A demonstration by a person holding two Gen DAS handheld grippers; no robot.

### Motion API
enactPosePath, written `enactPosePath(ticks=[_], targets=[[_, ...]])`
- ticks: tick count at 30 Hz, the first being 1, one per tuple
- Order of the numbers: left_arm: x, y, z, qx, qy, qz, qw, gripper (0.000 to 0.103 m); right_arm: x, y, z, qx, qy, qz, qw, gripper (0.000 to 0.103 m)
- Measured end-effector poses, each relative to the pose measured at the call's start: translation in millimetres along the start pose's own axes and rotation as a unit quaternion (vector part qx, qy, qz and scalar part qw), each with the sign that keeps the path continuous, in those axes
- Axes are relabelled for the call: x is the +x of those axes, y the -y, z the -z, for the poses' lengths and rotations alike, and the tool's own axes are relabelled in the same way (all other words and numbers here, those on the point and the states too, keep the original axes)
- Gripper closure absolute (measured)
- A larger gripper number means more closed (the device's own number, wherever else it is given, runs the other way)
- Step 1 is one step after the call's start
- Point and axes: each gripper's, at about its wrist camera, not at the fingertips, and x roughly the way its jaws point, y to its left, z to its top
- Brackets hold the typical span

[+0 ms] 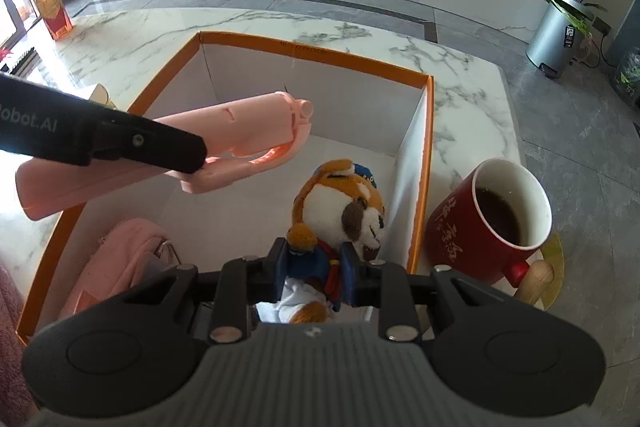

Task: Organize objects
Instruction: 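Carry the pink selfie stick with the left tool while the right tool carries the bear into the orange box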

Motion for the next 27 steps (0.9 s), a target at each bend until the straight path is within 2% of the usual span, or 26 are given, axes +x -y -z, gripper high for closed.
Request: enactPosePath(ticks=[2,10,14,18,19,21,24,27], targets=[[4,-1,-1,0.003,-0.005,-0.001,1.0,0.072,5,-6,0,-0.016,-0.015,0.018,1.0,0.074],[10,2,-3,0.026,-0.016,-0.003,0.9995,0.072,20,-22,8,-0.076,-0.079,0.03,0.994,0.074],[13,7,-4,0.053,-0.022,-0.007,0.9983,0.072,25,-29,6,-0.113,-0.117,0.032,0.986,0.074],[16,15,-5,0.097,-0.031,-0.013,0.9948,0.072,22,-24,4,-0.098,-0.121,0.013,0.988,0.075],[17,17,-5,0.112,-0.033,-0.014,0.9931,0.072,19,-22,4,-0.094,-0.117,0.007,0.989,0.073],[19,22,-6,0.143,-0.039,-0.019,0.9887,0.072,10,-19,5,-0.091,-0.105,0.002,0.99,0.062],[24,30,-8,0.2,-0.046,-0.03,0.9782,0.072,-8,-11,4,-0.078,-0.076,-0.017,0.994,0.062],[34,39,-11,0.271,-0.055,-0.044,0.9598,0.072,-25,-3,-3,-0.065,-0.038,-0.031,0.997,0.062]])
